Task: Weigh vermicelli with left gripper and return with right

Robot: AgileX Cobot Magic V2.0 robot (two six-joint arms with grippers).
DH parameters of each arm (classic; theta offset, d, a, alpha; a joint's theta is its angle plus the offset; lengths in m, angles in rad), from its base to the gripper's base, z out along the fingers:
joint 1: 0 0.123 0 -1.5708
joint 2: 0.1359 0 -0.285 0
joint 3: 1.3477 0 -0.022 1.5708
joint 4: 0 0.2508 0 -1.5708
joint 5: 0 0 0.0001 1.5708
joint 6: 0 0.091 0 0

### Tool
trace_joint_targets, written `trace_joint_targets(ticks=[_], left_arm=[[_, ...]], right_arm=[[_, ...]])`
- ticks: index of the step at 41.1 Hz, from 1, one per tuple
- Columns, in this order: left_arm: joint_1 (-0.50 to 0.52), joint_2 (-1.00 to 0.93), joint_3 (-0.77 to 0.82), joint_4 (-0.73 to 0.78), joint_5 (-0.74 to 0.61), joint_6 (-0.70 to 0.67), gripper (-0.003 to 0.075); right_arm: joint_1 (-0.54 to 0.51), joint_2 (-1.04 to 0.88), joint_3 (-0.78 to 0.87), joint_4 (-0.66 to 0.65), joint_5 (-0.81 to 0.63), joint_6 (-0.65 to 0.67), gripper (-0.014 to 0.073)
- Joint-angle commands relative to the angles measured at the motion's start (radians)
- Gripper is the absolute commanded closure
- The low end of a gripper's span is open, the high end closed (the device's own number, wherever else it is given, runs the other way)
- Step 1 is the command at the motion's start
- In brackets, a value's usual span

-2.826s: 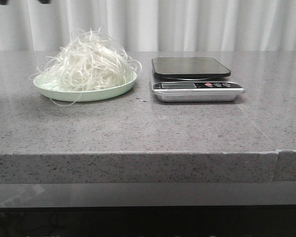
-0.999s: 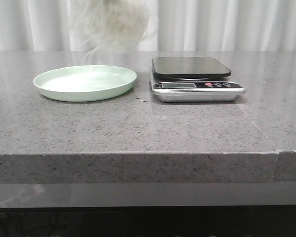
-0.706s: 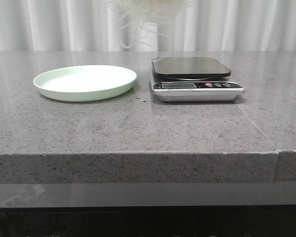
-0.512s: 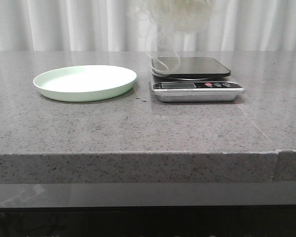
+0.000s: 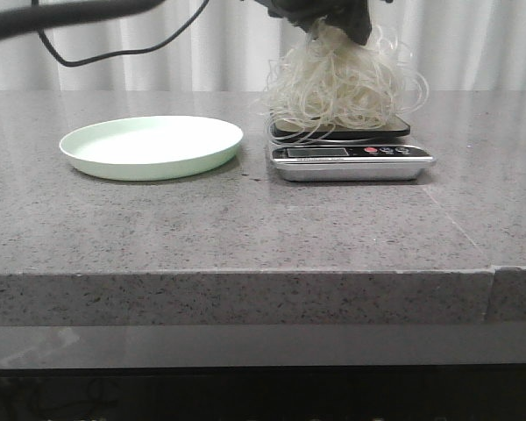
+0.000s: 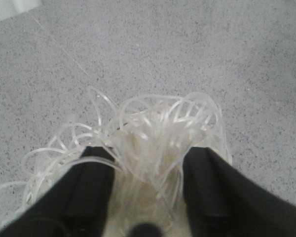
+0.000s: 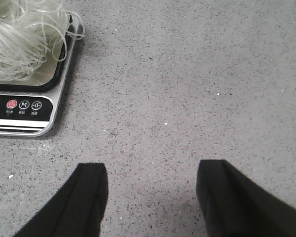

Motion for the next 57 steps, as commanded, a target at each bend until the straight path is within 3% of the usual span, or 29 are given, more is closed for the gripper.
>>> trace_joint_targets(ticks=[1,23,31,45,57], left_arm=[[-0.008,-0.081,-0.053,-0.01,-0.05,0.0,0.0241],[-0.006,-0.43,-0.064,-0.004,0.237,0.0,0.025],[-0.006,-0.594,0.094,-0.001,0.242,0.0,0.025],[-0.006,-0.903,0.522,0.006,0.069,0.0,0.025],[0.014,-1.157,0.798,0.013,0.047,-0.019,0.025]], right_arm=[[-0.004,-0.005,-0.029,-0.005,-0.063,-0.011,0.0088],[-0.004,-0.005,-0.029,-0.005,-0.064,-0.011,0.0088],[-0.004,-0.005,-0.029,-0.005,-0.063,-0.011,0.0088],[-0.004,-0.005,-0.029,-0.005,-0.063,-0.011,0.0088],[-0.004,-0.004,-0.029,-0.003,-0.066,-0.011,0.0088]])
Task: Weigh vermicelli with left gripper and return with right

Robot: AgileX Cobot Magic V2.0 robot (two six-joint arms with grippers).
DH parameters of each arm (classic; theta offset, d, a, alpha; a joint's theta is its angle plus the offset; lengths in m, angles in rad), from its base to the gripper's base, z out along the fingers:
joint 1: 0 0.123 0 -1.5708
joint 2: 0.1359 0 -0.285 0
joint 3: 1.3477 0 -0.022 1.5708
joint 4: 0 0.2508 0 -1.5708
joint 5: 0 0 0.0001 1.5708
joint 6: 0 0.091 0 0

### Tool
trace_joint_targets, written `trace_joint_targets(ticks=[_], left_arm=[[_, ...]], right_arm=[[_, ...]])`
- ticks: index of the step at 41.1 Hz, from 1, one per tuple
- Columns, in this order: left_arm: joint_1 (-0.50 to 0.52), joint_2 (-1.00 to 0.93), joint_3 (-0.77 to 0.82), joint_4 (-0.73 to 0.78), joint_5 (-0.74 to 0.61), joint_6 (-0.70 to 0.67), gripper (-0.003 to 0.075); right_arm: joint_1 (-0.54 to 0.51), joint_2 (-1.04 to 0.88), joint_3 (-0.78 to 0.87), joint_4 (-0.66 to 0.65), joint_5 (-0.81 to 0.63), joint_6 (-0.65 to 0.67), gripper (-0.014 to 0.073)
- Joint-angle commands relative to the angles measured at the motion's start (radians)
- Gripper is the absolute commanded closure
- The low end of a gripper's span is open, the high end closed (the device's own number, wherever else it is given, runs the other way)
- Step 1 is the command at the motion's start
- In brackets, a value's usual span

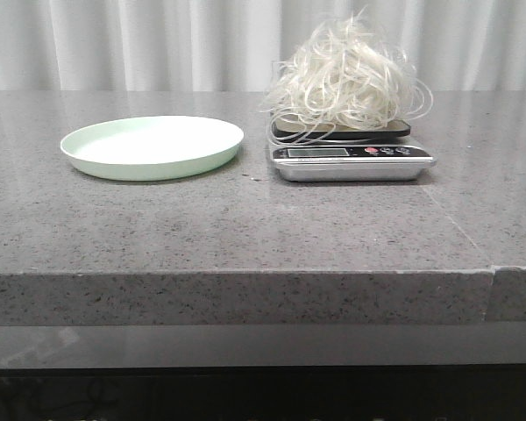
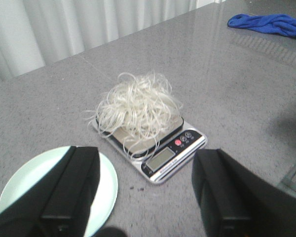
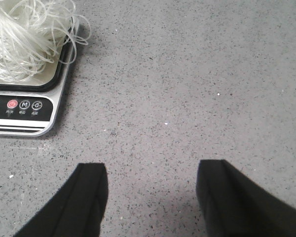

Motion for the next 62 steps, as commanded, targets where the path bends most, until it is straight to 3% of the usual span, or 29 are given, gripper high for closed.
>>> trace_joint_targets(ticks=[1,9,21,43,62], left_arm=[[0.022,-0.091,0.047,-0.004,-0.092,-0.026,0.025],[0.1,-0.254,0.18,-0.004,-0.091,-0.044,0.025],[0.142,-0.397,0.295,-0.002,-0.087,-0.044,0.025],[0.142,-0.401,0.324,0.0,-0.087,-0.044,0.025],[0.142,-0.401,0.324,0.0,-0.087,-0.044,0.025]], right_arm=[[-0.004,-0.004,-0.029,0.005,-0.07,-0.011,0.0088],[0.013,0.001,-0.031,0.061,-0.082,-0.027,0.0088],[0.189,0.094,-0.091,0.061,-0.093,-0.071,0.0088],[0.312,0.498,-0.464,0.082,-0.095,-0.071,0.0088],[0.316,0.823,-0.716,0.078,-0.103,-0.072,0.0088]])
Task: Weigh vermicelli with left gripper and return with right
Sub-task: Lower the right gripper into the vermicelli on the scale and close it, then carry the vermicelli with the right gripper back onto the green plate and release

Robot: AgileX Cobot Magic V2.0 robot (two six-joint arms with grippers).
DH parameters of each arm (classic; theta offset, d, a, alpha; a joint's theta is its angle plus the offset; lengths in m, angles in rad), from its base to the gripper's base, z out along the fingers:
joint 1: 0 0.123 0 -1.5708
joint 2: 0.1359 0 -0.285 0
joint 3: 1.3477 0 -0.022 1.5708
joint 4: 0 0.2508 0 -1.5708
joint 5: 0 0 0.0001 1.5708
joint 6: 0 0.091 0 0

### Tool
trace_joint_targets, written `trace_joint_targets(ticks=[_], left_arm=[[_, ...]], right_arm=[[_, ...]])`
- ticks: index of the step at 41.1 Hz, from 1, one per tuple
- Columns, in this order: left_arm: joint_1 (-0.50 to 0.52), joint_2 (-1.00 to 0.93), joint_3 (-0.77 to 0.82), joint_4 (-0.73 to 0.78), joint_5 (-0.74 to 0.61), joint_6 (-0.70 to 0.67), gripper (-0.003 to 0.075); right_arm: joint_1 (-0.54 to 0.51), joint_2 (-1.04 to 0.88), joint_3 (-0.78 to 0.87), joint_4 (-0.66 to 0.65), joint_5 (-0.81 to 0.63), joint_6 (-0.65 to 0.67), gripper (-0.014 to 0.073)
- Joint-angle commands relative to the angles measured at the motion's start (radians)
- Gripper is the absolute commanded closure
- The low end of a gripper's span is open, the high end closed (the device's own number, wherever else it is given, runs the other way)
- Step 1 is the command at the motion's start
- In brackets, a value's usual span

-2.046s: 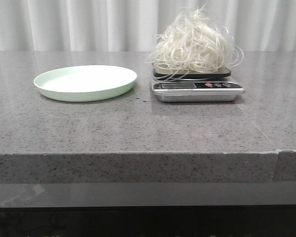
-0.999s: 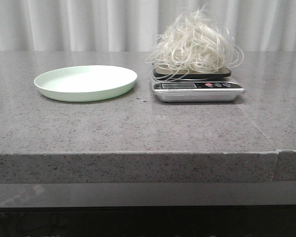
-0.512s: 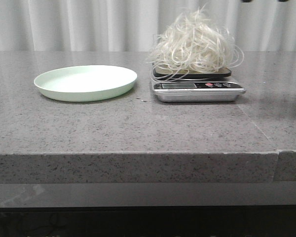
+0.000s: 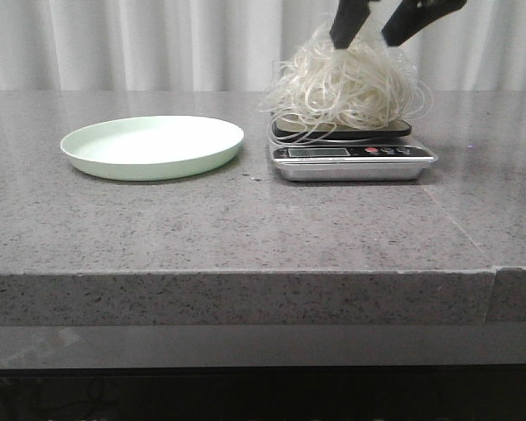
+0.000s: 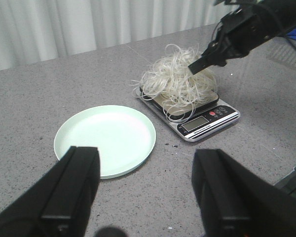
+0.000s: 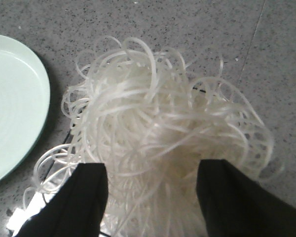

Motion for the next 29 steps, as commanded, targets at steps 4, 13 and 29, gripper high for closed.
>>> trace_joint_targets(ticks=[4,13,29], left_arm=[[0.003,0.002,-0.026,-0.006,-0.077,-0.01,0.025],[0.003,0.002,-0.026,-0.006,-0.087,-0.01,0.025],[0.003,0.002,-0.026,-0.006,-0.089,-0.01,0.025]], right_arm=[[0.0,0.031,-0.074,-0.008,-0.066,-0.014,0.009],[0.0,0.054,-0.078,-0.015,-0.056,-0.014,0.0295],[0.026,0.001,-0.103,-0.022,-0.048,-0.014,0.0435]])
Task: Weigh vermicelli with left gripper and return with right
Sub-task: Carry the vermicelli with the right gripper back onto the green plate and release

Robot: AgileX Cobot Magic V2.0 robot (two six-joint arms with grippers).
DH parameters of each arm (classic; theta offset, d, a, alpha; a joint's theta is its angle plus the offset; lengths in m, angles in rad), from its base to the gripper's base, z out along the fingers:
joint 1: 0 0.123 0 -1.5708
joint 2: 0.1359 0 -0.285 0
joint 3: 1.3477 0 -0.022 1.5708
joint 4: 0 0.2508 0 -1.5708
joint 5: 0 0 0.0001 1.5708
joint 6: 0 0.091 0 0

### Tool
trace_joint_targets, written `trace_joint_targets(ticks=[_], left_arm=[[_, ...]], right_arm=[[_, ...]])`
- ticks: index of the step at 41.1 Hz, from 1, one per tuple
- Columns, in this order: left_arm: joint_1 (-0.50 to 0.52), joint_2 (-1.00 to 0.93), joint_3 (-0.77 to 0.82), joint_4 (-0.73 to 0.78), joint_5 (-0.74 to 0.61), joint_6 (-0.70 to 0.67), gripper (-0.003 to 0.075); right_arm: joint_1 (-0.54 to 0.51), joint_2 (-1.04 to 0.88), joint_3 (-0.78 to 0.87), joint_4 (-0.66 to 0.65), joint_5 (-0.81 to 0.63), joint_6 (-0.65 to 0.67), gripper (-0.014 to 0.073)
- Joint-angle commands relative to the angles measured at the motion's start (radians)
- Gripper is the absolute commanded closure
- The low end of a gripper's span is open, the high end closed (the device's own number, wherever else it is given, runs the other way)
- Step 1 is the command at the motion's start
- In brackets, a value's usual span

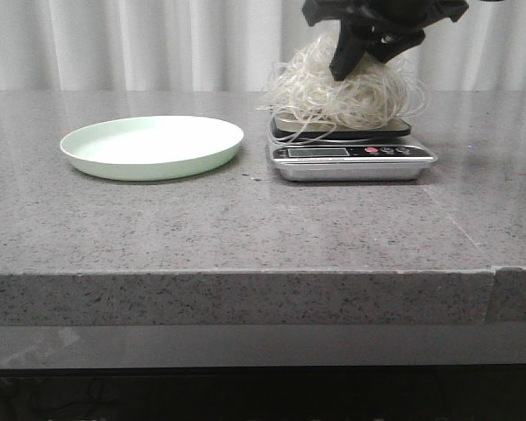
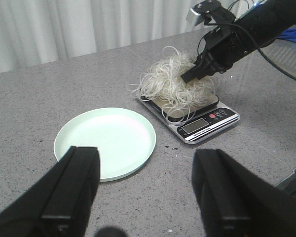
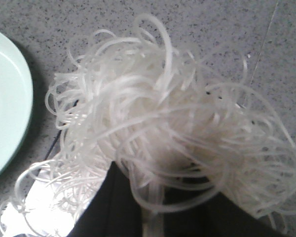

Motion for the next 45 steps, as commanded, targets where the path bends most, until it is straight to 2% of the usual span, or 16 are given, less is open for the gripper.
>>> trace_joint_targets(ticks=[1,10,16,34,41,45], left_arm=[[0.003,0.002,-0.026,-0.006,-0.081,-0.01,0.025],[0.003,0.002,-0.026,-0.006,-0.081,-0.01,0.025],[0.003,0.002,-0.026,-0.013,-0.081,-0.01,0.025],[0.003,0.002,-0.026,-0.013,-0.081,-0.01,0.025],[0.003,0.002,-0.026,-0.013,-0.081,-0.01,0.025],[0.003,0.002,-0.026,-0.013,-0.081,-0.01,0.025]], right_arm=[[0.021,-0.087,-0.063,-0.01,-0.036,-0.008,0.0435],[0.109,-0.106,-0.237,-0.01,0.043,-0.008,0.0435],[0.181,-0.105,-0.306,-0.01,0.008,-0.008,0.0435],[0.339,0.039,-0.307,-0.01,-0.214,-0.008,0.0435],[0.344,0.12,-0.307,-0.01,-0.212,-0.008,0.0433],[0.344,0.152,-0.306,-0.019,-0.173,-0.008,0.0373]])
